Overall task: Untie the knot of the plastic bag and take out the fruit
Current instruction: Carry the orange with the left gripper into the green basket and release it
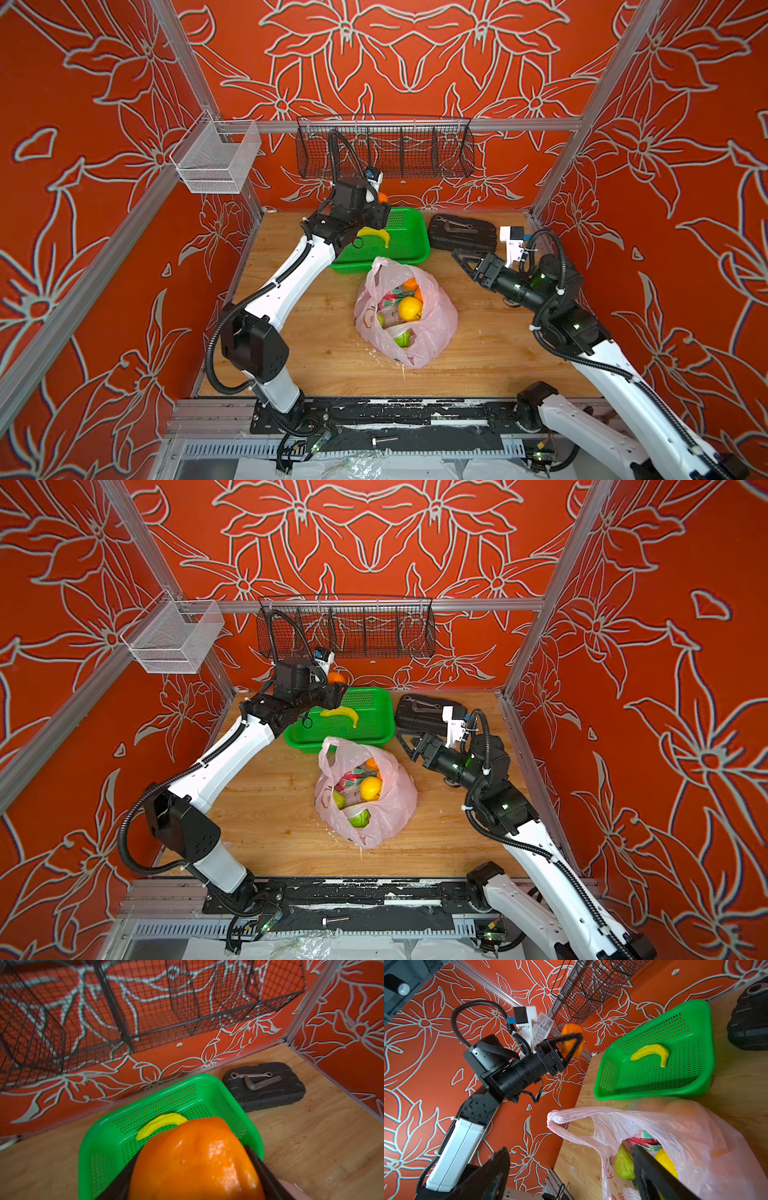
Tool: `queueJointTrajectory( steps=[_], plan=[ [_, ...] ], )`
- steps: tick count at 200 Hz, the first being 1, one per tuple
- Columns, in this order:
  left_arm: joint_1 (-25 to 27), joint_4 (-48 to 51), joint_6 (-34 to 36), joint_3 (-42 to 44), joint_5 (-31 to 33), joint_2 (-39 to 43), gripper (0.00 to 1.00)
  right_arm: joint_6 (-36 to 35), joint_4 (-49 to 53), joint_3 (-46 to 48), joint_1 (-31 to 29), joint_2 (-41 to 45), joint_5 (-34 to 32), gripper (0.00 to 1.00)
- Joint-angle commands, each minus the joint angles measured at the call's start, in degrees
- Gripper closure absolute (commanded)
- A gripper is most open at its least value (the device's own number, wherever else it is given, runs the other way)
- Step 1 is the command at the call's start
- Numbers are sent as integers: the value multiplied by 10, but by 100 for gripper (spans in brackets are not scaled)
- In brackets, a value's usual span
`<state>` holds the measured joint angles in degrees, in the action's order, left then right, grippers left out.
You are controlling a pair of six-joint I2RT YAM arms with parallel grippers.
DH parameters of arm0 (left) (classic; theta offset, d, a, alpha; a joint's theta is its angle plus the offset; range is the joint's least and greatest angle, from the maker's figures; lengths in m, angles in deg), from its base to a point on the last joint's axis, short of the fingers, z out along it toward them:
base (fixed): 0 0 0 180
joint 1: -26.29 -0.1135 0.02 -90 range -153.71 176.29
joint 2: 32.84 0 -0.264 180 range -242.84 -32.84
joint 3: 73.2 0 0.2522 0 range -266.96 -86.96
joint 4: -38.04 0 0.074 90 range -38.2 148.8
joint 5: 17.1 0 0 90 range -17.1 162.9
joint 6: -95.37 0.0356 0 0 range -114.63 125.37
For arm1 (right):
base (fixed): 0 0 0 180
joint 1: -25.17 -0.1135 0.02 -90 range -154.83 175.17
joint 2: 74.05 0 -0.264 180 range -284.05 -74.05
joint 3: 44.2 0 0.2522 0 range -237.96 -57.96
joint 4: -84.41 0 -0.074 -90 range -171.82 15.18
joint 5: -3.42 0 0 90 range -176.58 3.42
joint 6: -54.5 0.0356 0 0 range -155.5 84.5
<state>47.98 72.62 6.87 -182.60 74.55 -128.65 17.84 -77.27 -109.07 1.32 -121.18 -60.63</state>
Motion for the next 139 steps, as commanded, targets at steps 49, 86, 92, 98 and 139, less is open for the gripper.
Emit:
queueJointTrajectory(
  steps=[49, 86, 92, 98, 139],
  plan=[
    [-47, 28, -15, 45, 29, -66, 58, -1, 16, 9, -1, 6, -9, 7],
    [-63, 40, -15, 50, 34, -129, 59, -1, 24, 11, -1, 14, -13, 7],
    [-65, 45, -15, 48, 32, -138, 59, -2, 28, 11, -1, 15, -15, 7],
    [-68, 51, -15, 45, 29, -148, 59, -3, 30, 11, -1, 16, -16, 7],
    [-81, 93, -1, 17, 23, -215, 59, -3, 35, 17, -1, 24, -27, 7]
  ],
)
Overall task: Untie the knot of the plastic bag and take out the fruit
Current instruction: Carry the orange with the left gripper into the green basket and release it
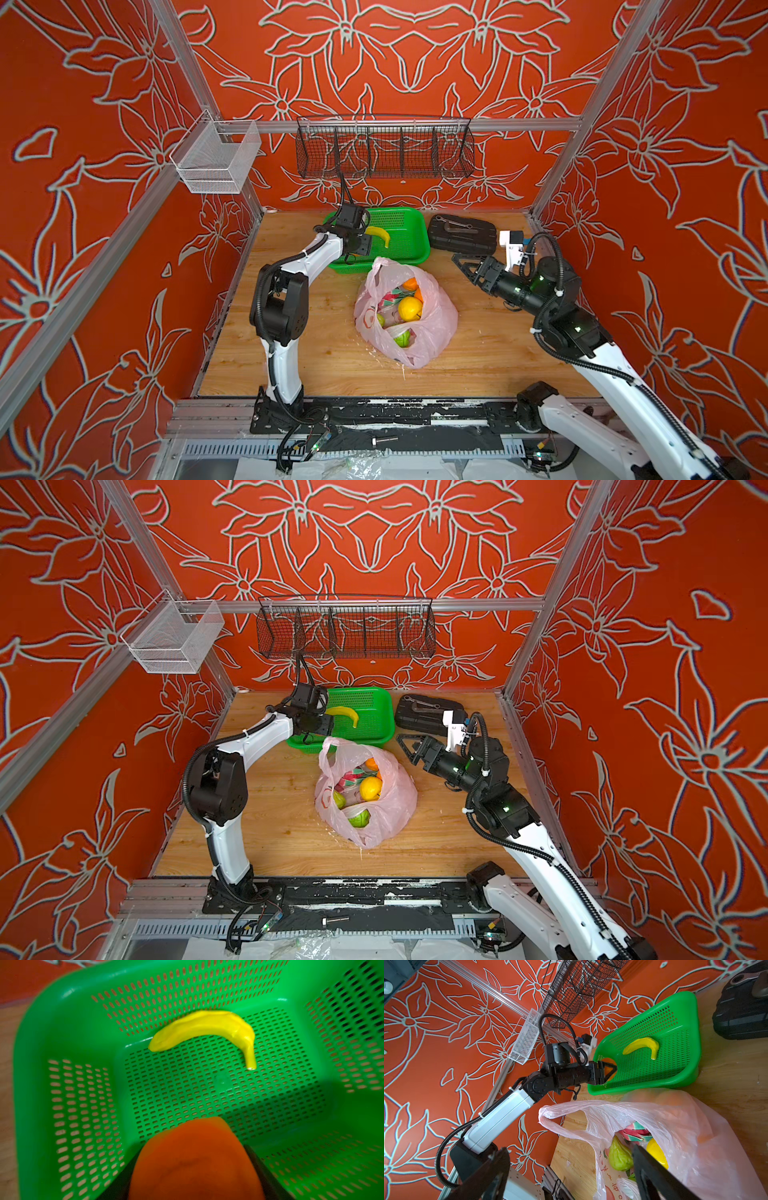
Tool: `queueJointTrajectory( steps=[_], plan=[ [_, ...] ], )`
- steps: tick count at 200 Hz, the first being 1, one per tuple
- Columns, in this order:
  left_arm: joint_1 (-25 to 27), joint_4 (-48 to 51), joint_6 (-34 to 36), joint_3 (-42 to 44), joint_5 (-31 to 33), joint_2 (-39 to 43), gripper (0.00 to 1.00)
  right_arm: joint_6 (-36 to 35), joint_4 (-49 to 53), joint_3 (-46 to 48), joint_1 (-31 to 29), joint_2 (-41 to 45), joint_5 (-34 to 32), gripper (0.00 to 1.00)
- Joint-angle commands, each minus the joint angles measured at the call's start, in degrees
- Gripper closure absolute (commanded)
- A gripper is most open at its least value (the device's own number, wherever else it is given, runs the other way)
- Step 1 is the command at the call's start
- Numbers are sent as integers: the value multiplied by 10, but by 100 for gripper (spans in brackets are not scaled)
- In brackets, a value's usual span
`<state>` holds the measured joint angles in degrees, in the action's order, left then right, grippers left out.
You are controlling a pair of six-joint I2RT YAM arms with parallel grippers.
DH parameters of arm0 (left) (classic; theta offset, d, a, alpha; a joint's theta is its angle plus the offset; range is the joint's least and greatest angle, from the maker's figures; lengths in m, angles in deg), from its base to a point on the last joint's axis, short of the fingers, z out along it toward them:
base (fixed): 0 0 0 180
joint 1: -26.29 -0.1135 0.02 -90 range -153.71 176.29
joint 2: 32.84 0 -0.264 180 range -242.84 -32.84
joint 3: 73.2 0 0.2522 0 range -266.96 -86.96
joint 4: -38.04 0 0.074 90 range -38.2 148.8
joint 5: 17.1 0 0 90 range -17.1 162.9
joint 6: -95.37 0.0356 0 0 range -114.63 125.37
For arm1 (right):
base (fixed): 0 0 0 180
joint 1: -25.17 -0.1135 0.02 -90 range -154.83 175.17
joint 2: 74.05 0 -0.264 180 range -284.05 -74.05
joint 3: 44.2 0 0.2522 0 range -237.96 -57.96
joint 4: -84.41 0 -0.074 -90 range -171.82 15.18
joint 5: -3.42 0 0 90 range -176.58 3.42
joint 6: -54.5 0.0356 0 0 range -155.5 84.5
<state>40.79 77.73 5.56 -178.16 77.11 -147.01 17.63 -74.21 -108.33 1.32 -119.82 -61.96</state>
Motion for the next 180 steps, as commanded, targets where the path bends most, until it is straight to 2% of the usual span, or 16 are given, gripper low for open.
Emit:
queueJointTrajectory(
  steps=[1, 64, 122, 180],
  plan=[
    [-10, 44, 12, -29, -3, -33, 59, 0, 4, 10, -1, 11, -14, 7],
    [-25, 147, 34, -134, 6, -131, 58, 0, 8, 10, -1, 13, -13, 7],
    [-30, 177, 30, -166, -11, -154, 35, 0, 13, 11, -1, 25, -19, 7],
    [-31, 159, 29, -152, -21, -110, 13, -5, 25, 6, -1, 24, -22, 7]
  ],
)
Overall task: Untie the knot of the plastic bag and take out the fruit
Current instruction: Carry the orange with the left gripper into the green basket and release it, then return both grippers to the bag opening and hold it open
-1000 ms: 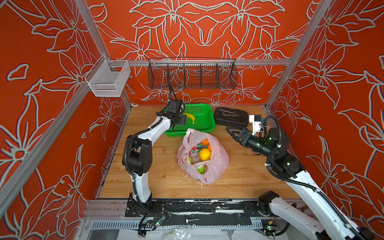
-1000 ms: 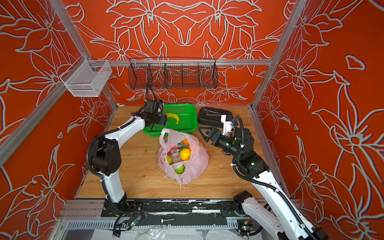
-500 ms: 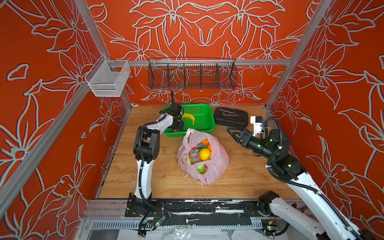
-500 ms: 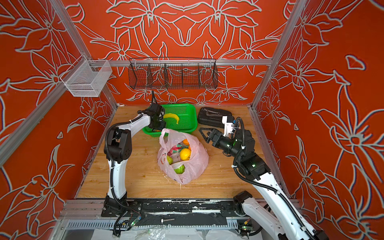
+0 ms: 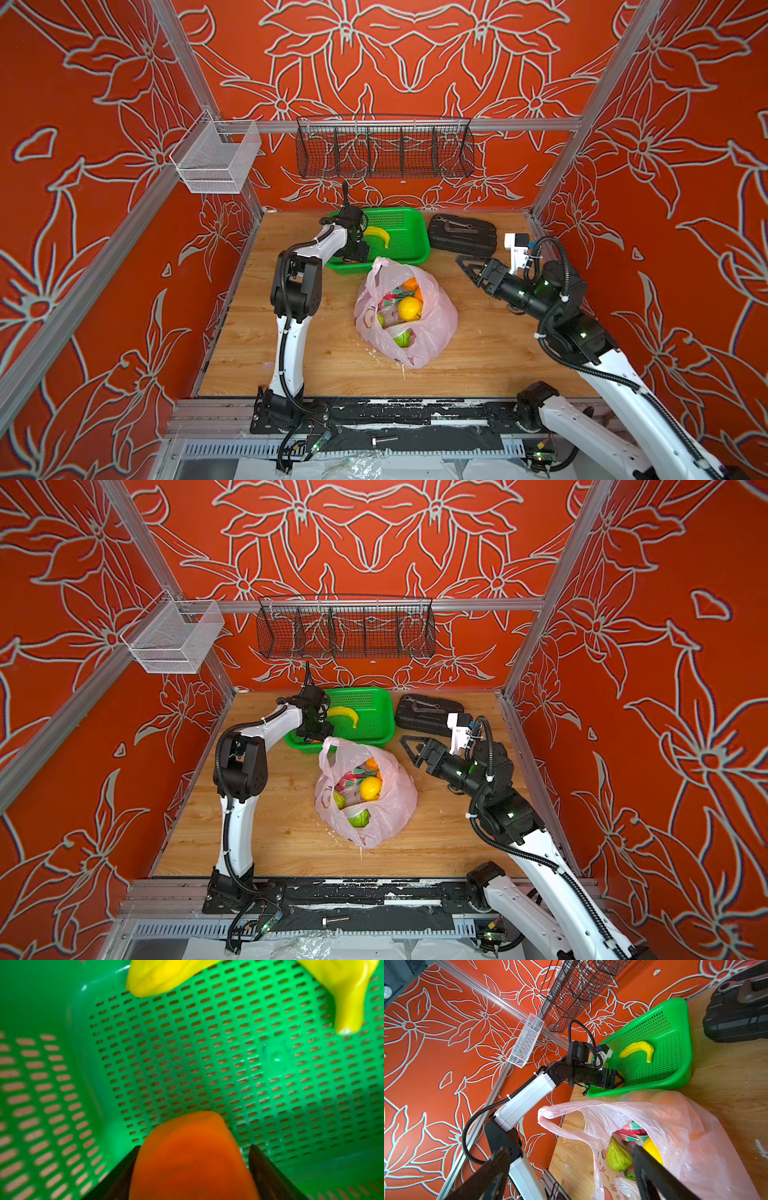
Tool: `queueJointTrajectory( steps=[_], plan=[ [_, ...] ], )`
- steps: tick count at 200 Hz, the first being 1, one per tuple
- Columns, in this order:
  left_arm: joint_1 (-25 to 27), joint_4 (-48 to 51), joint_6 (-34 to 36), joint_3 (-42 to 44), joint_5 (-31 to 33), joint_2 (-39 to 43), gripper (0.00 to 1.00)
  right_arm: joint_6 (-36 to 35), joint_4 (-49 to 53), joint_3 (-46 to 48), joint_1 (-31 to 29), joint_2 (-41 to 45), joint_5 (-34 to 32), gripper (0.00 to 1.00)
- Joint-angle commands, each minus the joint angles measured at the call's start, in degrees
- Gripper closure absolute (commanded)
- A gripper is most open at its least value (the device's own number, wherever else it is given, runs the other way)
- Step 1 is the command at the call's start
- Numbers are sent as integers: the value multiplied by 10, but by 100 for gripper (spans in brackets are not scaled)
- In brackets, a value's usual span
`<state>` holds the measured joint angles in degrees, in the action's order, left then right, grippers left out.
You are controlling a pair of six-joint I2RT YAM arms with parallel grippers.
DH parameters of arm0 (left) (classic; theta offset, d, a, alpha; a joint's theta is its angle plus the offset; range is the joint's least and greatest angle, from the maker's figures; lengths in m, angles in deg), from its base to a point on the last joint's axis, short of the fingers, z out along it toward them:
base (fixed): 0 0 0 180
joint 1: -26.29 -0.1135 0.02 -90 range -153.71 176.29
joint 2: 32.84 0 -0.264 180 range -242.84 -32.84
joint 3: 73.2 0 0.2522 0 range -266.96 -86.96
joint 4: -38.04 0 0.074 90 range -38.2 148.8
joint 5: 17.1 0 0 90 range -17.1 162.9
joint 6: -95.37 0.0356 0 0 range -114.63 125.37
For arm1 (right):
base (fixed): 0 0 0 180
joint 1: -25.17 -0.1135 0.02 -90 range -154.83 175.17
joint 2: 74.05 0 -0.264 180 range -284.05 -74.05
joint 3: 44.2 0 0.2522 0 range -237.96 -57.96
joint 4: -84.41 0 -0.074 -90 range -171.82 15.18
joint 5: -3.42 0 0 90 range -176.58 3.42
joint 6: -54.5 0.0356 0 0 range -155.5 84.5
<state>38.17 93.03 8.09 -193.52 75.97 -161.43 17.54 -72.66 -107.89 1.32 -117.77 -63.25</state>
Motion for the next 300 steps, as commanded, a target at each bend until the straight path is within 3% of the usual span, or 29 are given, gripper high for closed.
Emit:
queueJointTrajectory(
  steps=[1, 66, 126, 166, 226, 269, 300],
  plan=[
    [-5, 6, 4, 2, -10, 35, 13, -4, 10, 1, -1, 3, -9, 7],
    [-5, -13, -26, 35, -44, 181, 11, -32, 32, -11, -2, -27, 24, 7],
    [-3, -91, -135, 167, -164, 385, 11, -46, 25, -8, -8, -61, 59, 14],
    [18, -232, -222, 325, -259, 570, 9, -59, 24, 1, -25, -86, 50, 17],
    [137, -171, -236, 460, -133, 746, 9, -119, 71, -11, -91, -151, -13, 22],
    [214, -112, -276, 532, -60, 765, 9, -161, 106, -33, -171, -215, -98, 30],
    [248, -123, -293, 574, -53, 732, 10, -167, 115, -47, -204, -275, -134, 33]
  ],
)
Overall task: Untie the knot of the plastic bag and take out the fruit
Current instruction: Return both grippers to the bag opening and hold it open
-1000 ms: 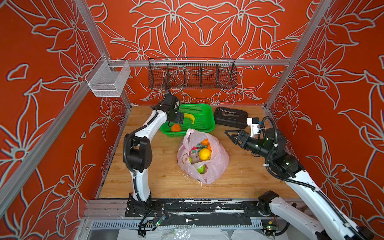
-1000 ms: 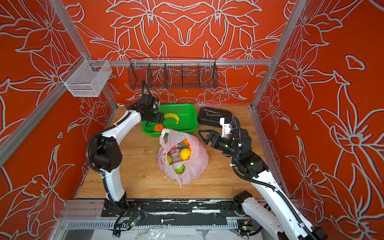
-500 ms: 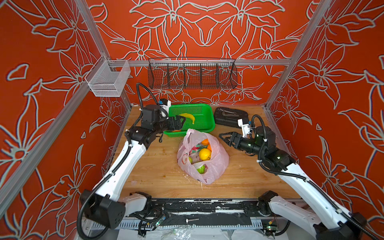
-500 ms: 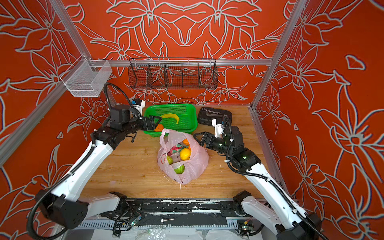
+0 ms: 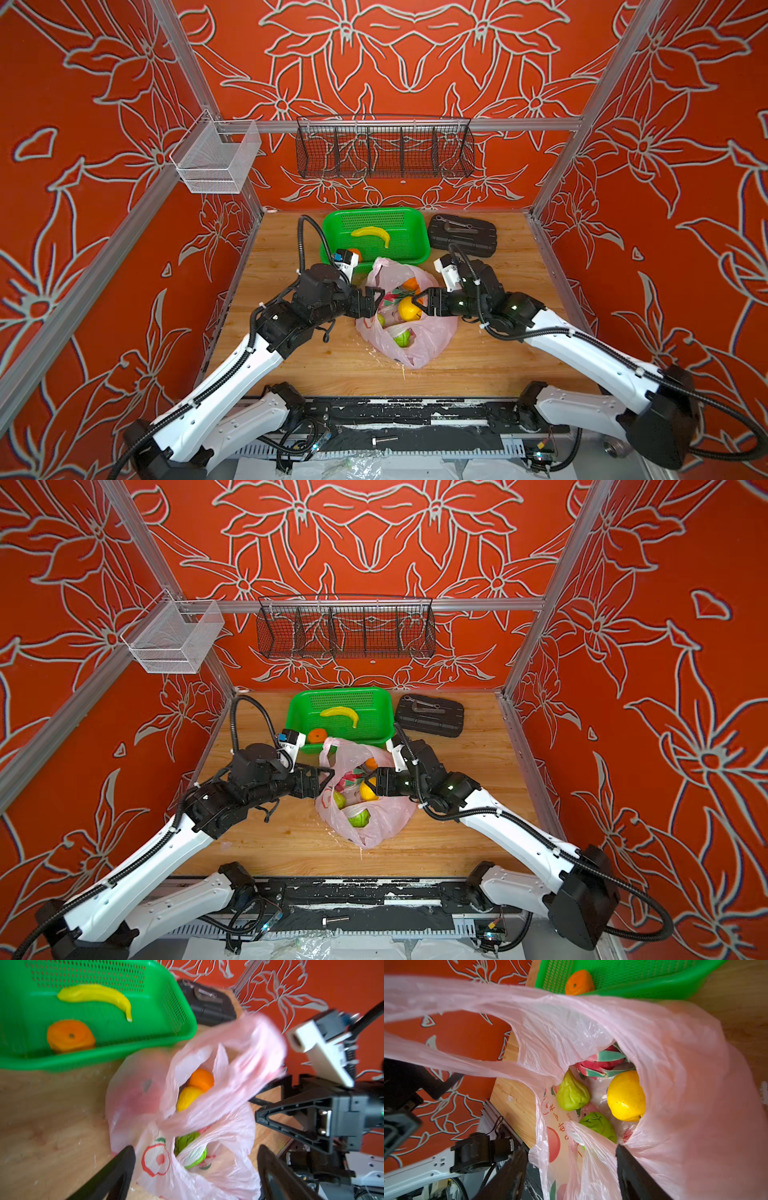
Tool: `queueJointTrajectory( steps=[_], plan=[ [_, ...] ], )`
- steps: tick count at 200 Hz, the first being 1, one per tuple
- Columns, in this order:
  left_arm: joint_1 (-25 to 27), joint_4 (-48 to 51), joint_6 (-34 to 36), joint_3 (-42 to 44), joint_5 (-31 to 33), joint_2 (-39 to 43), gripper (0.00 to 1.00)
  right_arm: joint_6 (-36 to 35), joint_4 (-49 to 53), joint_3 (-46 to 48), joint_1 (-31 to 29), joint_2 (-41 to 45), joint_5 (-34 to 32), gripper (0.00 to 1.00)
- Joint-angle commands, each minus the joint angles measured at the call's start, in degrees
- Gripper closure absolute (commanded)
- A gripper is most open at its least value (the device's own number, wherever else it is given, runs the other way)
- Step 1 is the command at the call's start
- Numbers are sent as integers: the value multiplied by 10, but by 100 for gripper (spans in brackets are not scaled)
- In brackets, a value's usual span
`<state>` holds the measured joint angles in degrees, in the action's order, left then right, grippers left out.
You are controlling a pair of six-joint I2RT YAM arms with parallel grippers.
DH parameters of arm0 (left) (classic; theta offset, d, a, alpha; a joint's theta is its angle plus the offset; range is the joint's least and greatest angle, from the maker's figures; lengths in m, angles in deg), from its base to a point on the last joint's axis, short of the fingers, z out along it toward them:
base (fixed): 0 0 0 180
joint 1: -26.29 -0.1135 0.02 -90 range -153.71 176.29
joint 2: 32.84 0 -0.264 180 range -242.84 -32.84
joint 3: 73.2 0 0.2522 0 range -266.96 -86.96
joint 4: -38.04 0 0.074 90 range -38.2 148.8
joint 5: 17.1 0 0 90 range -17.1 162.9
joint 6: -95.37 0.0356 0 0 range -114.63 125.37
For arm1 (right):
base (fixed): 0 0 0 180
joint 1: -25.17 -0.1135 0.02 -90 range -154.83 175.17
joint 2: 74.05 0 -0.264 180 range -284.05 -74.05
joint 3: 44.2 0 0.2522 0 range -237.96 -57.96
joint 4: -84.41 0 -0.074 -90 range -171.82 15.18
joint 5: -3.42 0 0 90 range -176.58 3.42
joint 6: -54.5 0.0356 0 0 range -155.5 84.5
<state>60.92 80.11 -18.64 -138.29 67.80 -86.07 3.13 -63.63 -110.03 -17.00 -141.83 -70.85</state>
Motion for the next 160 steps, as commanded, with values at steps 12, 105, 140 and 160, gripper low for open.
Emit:
queueJointTrajectory(
  steps=[12, 105, 140, 160],
  plan=[
    [30, 2, -22, 31, 27, -50, 10, -30, 41, -39, -34, -59, -83, 33],
    [44, -20, -28, 72, 12, -140, 10, -29, 144, -23, -62, -143, -157, 33],
    [50, -32, -29, 83, -6, -156, 18, -18, 158, 11, -62, -128, -161, 29],
    [57, -34, -34, 86, -7, -165, 23, -16, 170, 12, -63, -123, -167, 28]
  ],
)
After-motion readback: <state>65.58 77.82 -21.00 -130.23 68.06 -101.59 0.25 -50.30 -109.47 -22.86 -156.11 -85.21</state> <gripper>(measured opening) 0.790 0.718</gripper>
